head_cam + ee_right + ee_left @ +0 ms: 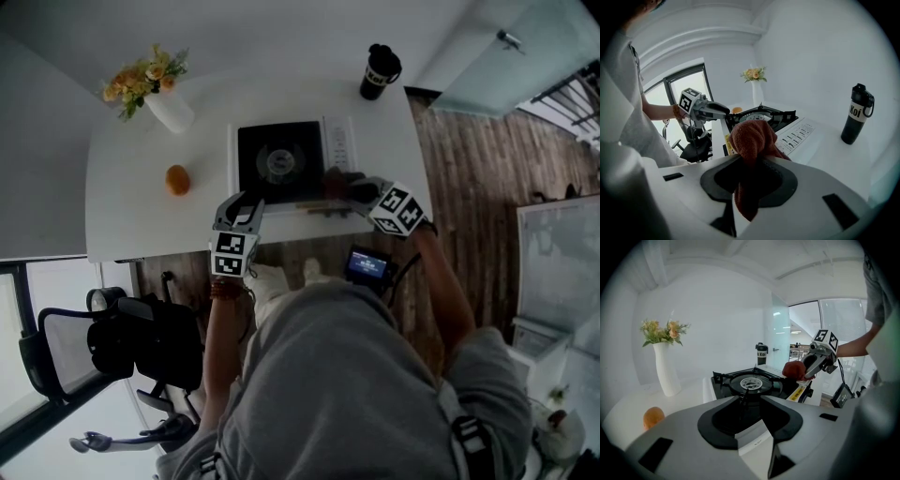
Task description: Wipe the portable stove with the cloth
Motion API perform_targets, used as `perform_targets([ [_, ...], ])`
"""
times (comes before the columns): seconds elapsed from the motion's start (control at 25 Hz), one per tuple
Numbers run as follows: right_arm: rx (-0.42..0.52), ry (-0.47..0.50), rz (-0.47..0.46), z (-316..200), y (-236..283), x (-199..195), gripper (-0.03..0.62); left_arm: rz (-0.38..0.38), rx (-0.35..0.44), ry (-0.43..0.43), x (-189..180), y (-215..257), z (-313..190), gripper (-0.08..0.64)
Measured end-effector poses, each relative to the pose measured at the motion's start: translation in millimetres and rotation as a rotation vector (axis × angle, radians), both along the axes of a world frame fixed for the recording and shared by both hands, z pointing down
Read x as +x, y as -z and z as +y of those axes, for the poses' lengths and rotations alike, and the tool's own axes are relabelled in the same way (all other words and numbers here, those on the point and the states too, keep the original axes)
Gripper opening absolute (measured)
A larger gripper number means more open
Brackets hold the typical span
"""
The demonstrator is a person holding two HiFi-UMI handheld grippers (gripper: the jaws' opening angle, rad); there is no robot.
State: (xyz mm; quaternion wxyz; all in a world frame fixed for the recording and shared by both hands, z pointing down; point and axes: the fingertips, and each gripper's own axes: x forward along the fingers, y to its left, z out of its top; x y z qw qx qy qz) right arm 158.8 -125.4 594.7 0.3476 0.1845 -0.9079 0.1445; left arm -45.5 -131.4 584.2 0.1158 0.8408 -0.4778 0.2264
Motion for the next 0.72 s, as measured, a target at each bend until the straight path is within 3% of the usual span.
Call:
perform_targets([
  [0.2,-0.009,0.001,-0.032,12.0,2.8,2.0,0.089,0.001,0.006,0.004,0.7,-0.1,-2.4,0.155],
  [0.4,0.062,0.003,-0.078,19.7,13.8,2.0,0.092,-0.002,-0.006,-0.001,-2.2,-2.7,2.2,0.155],
  [0.6,0.242,-0.050,-0.096,-36.9,63.8,5.8,0.097,0.005,-0.003,-0.004,0.3,-0.3,-2.2,0.155],
  [0.72,0.239,-0.022,-0.062,-74.9,68.4,-9.9,0.100,0.006,-0.004,-0.003,-0.3,-0.8,-2.5,0.155],
])
